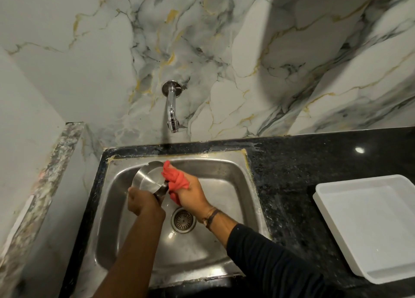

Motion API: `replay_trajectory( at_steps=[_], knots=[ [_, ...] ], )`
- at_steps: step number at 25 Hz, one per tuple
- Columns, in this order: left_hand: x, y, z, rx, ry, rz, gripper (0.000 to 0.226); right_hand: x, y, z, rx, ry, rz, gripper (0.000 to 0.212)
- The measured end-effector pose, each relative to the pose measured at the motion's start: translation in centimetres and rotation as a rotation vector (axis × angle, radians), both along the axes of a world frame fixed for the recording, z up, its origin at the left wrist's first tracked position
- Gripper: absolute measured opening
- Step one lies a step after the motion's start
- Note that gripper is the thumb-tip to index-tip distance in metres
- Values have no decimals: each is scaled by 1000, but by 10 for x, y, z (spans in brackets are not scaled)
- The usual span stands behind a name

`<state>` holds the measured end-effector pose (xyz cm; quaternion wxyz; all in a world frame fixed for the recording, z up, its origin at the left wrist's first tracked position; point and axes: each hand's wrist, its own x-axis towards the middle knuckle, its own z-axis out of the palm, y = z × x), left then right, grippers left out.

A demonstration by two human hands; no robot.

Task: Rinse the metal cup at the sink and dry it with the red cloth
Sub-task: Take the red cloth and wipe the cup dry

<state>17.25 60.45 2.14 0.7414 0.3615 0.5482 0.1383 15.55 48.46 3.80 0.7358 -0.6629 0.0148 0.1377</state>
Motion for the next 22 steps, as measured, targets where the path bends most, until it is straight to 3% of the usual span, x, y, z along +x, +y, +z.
replay_trajectory(
  at_steps=[3,7,12,17,20,22],
  knots=[
    [0,3,4,-60,-51,129,54,-9,-3,-6,80,-15,-54,45],
    [-4,-16,14,-66,-162,67,47,1,-3,-5,103,-5,-193,47],
    [-8,-44,10,89,-186,64,44,-14,10,-21,202,103,-232,28],
    [-8,-47,8,194,-207,110,44,-38,-15,-12,179,50,-53,31],
    [-20,-60,6,169,-175,59,45,-53,-57,-4,213,175,36,32],
    [-30,-78,4,120,-206,9,43,-71,-100,3,241,303,-67,36]
  ],
)
